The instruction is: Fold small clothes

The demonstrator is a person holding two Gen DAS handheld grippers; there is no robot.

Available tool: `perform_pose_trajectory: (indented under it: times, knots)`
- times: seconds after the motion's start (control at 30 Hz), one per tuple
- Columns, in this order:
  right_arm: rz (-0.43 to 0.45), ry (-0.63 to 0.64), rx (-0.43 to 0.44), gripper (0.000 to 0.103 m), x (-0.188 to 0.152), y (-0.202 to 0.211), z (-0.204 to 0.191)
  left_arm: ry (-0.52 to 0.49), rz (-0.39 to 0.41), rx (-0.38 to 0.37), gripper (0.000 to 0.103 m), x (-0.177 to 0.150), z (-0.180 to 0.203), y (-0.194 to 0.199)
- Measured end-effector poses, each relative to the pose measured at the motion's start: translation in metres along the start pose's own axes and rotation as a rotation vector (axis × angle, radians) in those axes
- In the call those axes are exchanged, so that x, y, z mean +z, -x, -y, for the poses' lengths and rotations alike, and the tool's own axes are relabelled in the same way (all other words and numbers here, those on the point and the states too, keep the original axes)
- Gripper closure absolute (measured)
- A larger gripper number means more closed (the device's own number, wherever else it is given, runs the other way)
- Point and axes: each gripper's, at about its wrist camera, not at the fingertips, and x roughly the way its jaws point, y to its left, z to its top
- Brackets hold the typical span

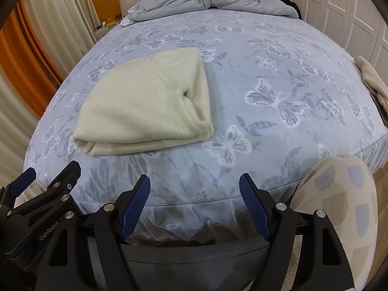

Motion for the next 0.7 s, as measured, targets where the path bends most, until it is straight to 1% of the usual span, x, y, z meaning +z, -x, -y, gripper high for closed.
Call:
perform_pose_trajectory:
  times: [0.3,0.4,0.47,0.6,0.7]
  knots:
    - [-0.018,0.004,-0.011,0.029,-0.002,-0.006,-0.001,-0.004,-0.024,0.003,0.007,-0.003,0.001,-0.007]
    - [-0.023,0.007,-0.016,0.029,-0.002,-0.008,0.000,-0.006,-0.032,0.002,0.008,-0.004,0.002,-0.008]
    - [-0.027,0.009,-0.018,0.029,-0.002,-0.009,0.000,-0.007,-0.040,-0.004,0.011,-0.004,0.002,-0.009]
    - [-0.035,0.008,-0.019,0.029,-0.003,-0.011,0.000,-0.006,-0.054,-0.009,0.011,-0.005,0.003,-0.012]
    - [-0.036,0.009,-0.018,0.029,-0.003,-0.012,-0.001,-0.004,-0.048,0.002,0.011,-0.006,0.003,-0.013]
